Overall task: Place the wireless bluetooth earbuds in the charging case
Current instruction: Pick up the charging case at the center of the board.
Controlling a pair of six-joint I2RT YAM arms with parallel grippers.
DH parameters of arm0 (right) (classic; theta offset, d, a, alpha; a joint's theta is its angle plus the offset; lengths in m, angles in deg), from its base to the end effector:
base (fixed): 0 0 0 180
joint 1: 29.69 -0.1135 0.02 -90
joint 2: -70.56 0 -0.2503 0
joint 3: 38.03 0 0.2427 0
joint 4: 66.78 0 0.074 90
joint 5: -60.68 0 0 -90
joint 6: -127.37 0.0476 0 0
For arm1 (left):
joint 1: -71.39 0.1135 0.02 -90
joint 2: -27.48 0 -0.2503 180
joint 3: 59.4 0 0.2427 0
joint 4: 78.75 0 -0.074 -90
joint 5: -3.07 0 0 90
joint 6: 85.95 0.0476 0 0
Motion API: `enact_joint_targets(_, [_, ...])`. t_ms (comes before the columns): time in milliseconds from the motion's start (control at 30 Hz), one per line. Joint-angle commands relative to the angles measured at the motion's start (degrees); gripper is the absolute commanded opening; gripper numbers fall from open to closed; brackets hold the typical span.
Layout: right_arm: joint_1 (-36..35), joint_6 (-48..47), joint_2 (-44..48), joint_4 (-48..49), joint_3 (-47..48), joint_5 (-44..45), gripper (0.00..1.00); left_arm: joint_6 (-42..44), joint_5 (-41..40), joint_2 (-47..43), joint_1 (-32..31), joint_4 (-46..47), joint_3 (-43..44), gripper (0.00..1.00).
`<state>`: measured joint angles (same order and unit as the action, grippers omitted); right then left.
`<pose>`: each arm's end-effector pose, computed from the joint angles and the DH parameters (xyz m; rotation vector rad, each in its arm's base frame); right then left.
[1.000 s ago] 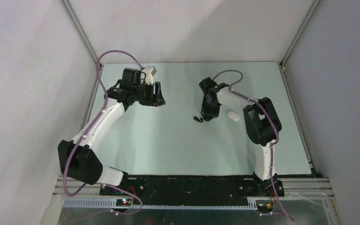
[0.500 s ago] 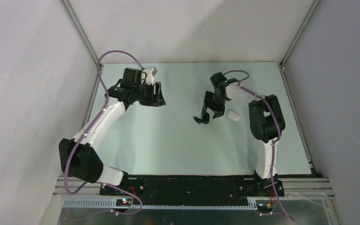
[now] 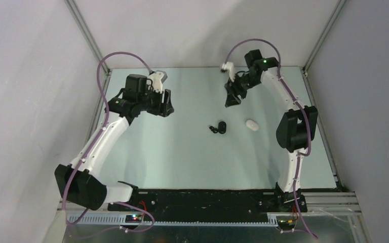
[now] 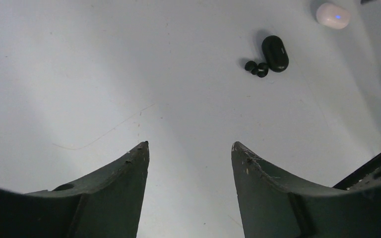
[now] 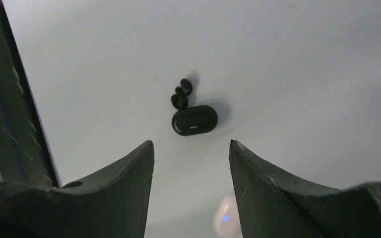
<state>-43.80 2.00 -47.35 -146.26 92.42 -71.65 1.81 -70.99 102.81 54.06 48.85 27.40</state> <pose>0.3965 0.1327 0.2869 -1.2206 2.1790 0.8537 0.2681 -0.0974 0.3254 0.4470 2.2573 -0.4950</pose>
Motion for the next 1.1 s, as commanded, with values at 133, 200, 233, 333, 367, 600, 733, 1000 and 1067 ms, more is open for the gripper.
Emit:
enact_joint_targets(133, [-2.7,-81.1,7.0,-3.2,-20.4,4.8,0.63,8.3,-0.2,-5.6,0.4,-0.8,-3.7,0.68])
enact_joint_targets(200, [-3.2,-88.0,5.6,-2.8,-20.8,6.1,0.65,9.2,0.9,-7.0,0.4,-1.3,-4.4,0.68])
enact_joint_targets(233, [-3.4,-90.7,5.1,-2.7,-20.5,6.9,0.65,9.5,1.5,-7.3,0.4,-1.8,-4.8,0.68])
enact_joint_targets(333, [-4.7,-93.7,3.0,-0.9,-20.3,8.2,0.70,9.9,2.5,-8.2,0.4,-2.8,-5.3,0.69])
enact_joint_targets(367, [-5.1,-94.8,2.7,-0.4,-20.8,9.0,0.71,9.9,2.7,-8.3,0.4,-3.2,-5.5,0.69])
enact_joint_targets(600, [-7.3,-98.4,0.0,3.8,-22.4,11.8,0.73,9.8,2.0,-8.5,0.5,-3.4,-6.2,0.69])
enact_joint_targets(733, [-8.7,-98.5,-2.0,6.4,-22.2,14.2,0.73,9.8,1.9,-8.2,1.0,-3.4,-5.6,0.69])
enact_joint_targets(1000, [-9.7,-103.1,-5.6,1.9,-19.5,18.2,0.70,9.8,2.3,-7.9,1.4,-3.3,-5.1,0.69])
enact_joint_targets(1067, [-10.0,-104.6,-6.1,0.0,-18.9,19.1,0.69,9.9,2.5,-7.9,1.5,-3.4,-5.3,0.69])
